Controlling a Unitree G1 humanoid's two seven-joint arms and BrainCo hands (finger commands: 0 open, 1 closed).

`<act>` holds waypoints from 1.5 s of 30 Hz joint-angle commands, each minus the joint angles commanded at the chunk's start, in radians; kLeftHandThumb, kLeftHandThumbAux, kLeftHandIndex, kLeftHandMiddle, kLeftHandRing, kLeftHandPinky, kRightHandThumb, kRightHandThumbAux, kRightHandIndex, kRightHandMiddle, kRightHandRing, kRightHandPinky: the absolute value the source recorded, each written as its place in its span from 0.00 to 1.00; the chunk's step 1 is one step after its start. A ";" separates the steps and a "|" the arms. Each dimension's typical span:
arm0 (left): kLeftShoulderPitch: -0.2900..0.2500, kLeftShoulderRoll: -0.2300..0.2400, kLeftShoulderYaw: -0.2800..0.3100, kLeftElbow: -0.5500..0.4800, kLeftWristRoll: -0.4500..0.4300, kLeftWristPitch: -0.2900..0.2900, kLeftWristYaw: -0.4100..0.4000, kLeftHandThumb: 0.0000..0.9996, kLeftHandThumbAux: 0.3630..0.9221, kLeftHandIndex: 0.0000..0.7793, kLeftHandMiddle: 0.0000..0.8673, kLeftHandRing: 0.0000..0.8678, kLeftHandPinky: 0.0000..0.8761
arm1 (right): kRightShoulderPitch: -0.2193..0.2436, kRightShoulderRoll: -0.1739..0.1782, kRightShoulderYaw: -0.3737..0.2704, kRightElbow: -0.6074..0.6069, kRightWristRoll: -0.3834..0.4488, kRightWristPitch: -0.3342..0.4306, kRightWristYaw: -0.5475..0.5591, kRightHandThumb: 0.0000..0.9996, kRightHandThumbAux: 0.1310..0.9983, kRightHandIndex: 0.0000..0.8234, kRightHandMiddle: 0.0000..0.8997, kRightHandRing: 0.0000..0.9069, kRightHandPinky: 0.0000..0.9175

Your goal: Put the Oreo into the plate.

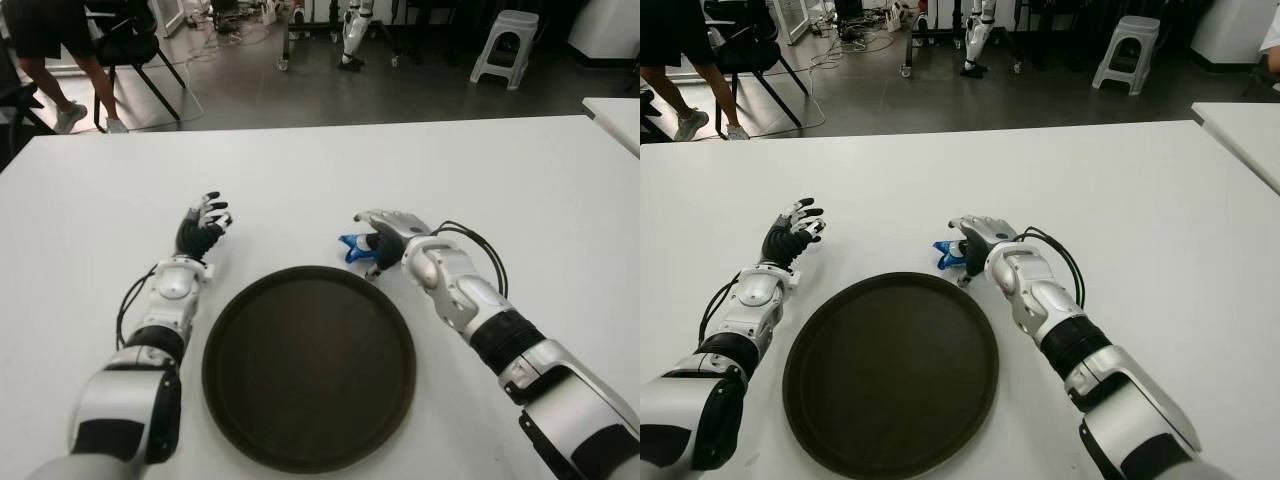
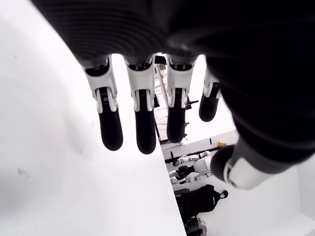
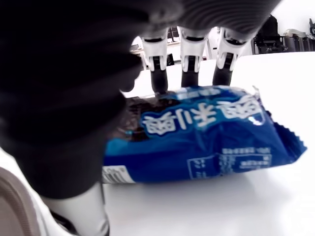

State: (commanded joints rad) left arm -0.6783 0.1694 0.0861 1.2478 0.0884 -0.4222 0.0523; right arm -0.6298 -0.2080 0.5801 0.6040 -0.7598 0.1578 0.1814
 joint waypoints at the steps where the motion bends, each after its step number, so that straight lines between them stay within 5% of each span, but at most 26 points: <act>1: 0.000 0.000 0.000 0.000 0.000 -0.001 -0.001 0.07 0.51 0.20 0.26 0.29 0.33 | -0.001 0.001 0.001 0.003 0.001 0.001 0.004 0.00 0.83 0.12 0.13 0.11 0.12; 13: 0.008 -0.002 -0.003 -0.006 0.002 -0.015 0.002 0.07 0.53 0.19 0.26 0.29 0.33 | -0.021 0.003 0.005 0.032 0.031 -0.019 0.109 0.00 0.83 0.08 0.08 0.07 0.09; 23: 0.013 0.001 -0.003 -0.009 0.000 -0.023 -0.010 0.08 0.47 0.19 0.26 0.29 0.34 | -0.061 -0.046 0.025 0.007 0.055 -0.076 0.302 0.00 0.80 0.08 0.08 0.07 0.05; 26: 0.015 0.001 -0.004 -0.010 0.000 -0.027 -0.016 0.08 0.48 0.19 0.26 0.29 0.34 | -0.104 -0.064 0.018 0.072 0.082 -0.146 0.357 0.00 0.83 0.06 0.09 0.05 0.04; 32: 0.018 0.000 -0.006 -0.011 0.002 -0.033 -0.014 0.07 0.48 0.19 0.26 0.29 0.34 | -0.137 -0.066 0.015 0.134 0.086 -0.208 0.364 0.00 0.85 0.04 0.08 0.04 0.03; 36: 0.017 -0.002 -0.007 -0.012 0.002 -0.031 -0.015 0.07 0.48 0.18 0.26 0.29 0.34 | -0.214 -0.049 0.022 0.263 0.077 -0.274 0.348 0.00 0.82 0.03 0.08 0.04 0.02; 45: 0.017 -0.005 -0.002 -0.014 -0.008 -0.026 -0.016 0.07 0.45 0.18 0.25 0.28 0.33 | -0.228 -0.035 0.036 0.343 0.068 -0.330 0.313 0.00 0.77 0.01 0.05 0.02 0.01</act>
State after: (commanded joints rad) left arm -0.6615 0.1641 0.0844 1.2340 0.0805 -0.4478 0.0365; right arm -0.8579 -0.2430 0.6166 0.9472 -0.6915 -0.1726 0.4945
